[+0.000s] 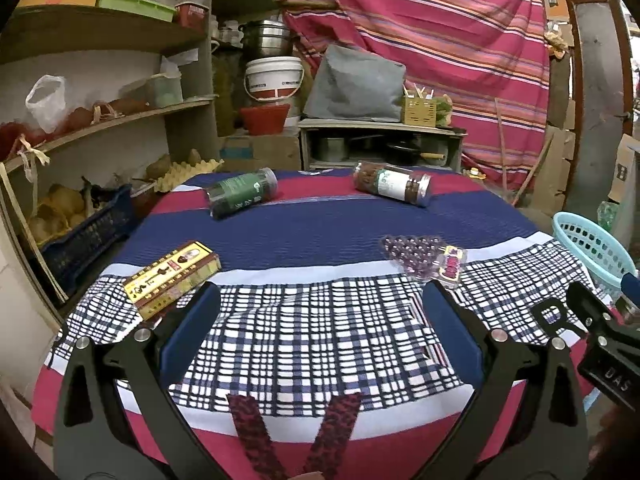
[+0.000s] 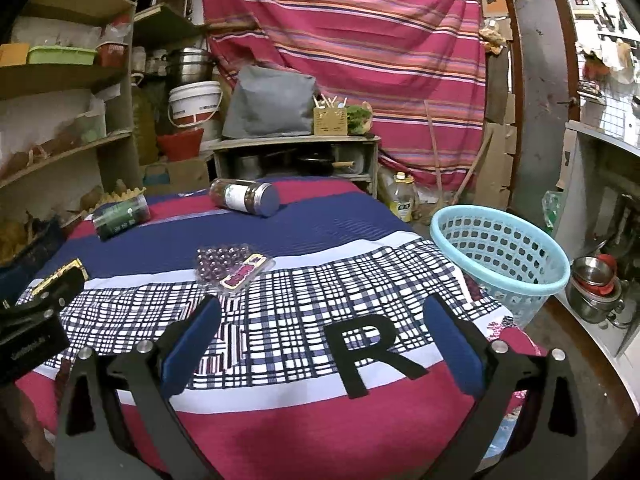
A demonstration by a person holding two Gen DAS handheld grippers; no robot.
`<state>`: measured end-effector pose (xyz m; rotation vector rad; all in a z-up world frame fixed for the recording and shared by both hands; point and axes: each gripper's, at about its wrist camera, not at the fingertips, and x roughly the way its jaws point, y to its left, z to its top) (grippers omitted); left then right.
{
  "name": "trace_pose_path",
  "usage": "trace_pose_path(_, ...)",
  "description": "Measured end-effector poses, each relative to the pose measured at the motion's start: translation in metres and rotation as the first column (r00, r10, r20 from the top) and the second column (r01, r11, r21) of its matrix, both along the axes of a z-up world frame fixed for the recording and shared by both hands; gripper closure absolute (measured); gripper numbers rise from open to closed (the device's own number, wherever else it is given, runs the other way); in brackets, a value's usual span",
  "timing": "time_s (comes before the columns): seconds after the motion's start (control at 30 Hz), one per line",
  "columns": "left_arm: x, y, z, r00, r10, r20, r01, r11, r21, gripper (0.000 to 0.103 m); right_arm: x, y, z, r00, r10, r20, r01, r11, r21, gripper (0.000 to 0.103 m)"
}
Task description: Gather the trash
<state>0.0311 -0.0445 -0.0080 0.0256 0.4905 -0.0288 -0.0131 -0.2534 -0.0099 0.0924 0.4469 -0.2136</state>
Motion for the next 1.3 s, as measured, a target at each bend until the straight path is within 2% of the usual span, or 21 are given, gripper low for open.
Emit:
trace_pose_path(0.23,-0.006,-0.001,0.003,1.0,-0.01,0.013,0.01,1.0,-0.022,0.005,-0.005,-0.003,0.007,1.0,0.007,0.012,-0.007,1.0,0.009,0.005)
trace_pose_path(0.43,-0.007,-0.008,0.002,1.0,-0.02,0.022,0.02,1.0,0.012,0.005,-0.004,-0.004,0.006,1.0,0.013,0.006,-0.014,1.0,0.02,0.005)
trace_pose_path(0.93,-0.004,-0.003,0.002,1.0,-0.017,0.007,0.017,1.0,-0.007,0.005,-0.002,0.006,0.001,0.998,0.059,-0.007,-0.06,0.998,-0.01,0.005)
trace_pose_path(1.3,-0.008,0.004,0.003,0.999,0.041,0.021,-0.041,0.999,-0.004,0.005,-0.002,0.005,0.0,0.997,0.081,0.002,-0.081,0.997,-0.001,0.005)
